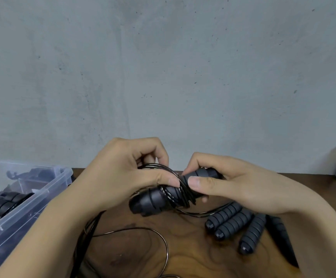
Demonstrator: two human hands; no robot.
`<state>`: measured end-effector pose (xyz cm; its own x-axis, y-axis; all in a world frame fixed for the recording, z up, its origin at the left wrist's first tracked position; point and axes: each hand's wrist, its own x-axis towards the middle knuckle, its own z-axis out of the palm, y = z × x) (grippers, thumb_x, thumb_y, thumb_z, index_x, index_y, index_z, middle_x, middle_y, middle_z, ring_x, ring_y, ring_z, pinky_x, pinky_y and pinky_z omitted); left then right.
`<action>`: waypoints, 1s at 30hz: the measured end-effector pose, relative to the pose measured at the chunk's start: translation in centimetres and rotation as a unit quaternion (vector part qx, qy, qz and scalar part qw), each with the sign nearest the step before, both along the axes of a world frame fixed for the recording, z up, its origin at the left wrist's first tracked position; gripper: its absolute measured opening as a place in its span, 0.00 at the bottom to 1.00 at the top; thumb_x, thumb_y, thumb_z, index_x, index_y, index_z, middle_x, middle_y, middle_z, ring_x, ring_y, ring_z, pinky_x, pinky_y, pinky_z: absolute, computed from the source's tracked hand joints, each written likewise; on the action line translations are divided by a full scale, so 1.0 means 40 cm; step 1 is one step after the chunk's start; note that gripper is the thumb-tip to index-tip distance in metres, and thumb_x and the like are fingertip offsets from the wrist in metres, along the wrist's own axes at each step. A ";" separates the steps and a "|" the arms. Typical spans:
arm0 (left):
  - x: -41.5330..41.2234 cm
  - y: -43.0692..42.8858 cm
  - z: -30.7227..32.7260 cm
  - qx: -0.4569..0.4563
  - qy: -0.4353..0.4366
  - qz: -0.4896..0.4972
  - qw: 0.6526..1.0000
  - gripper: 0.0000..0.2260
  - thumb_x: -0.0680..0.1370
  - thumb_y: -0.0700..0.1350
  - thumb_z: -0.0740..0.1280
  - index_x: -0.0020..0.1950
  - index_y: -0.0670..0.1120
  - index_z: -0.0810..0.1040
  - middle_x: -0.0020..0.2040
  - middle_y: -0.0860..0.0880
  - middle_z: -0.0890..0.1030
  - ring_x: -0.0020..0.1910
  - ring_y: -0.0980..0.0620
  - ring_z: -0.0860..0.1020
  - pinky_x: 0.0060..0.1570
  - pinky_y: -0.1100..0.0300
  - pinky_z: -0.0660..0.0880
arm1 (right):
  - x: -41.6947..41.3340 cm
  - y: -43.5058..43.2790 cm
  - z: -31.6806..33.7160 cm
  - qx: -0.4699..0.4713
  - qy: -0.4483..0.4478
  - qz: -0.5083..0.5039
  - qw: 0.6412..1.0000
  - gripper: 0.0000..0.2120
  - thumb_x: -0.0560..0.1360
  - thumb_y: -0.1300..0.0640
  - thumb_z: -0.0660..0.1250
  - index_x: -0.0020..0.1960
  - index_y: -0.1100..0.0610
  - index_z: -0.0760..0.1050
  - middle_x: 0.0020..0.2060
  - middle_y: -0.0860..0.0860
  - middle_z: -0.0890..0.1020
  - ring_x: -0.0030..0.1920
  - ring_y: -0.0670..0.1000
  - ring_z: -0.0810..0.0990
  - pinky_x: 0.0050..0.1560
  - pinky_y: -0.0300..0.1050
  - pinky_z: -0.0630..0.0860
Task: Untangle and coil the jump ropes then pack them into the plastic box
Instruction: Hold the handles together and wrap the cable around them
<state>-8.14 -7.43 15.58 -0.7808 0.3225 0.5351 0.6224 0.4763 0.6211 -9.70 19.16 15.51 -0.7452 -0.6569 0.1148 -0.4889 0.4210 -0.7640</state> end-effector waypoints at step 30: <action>0.019 0.106 -0.062 -0.182 -0.012 -0.002 0.983 0.06 0.83 0.60 0.65 0.52 0.60 0.75 0.36 0.55 0.78 0.34 0.53 0.75 0.34 0.59 0.70 | -0.029 -0.013 -0.003 -0.147 0.297 -0.226 0.916 0.10 0.82 0.51 0.70 0.62 0.41 0.80 0.58 0.42 0.75 0.59 0.44 0.77 0.57 0.30 0.71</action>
<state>-7.39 -3.17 13.09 -0.7901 0.4922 0.3654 0.6120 0.6670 0.4250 -10.85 18.64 15.40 -0.6819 -0.1719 0.7110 -0.6815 0.5023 -0.5322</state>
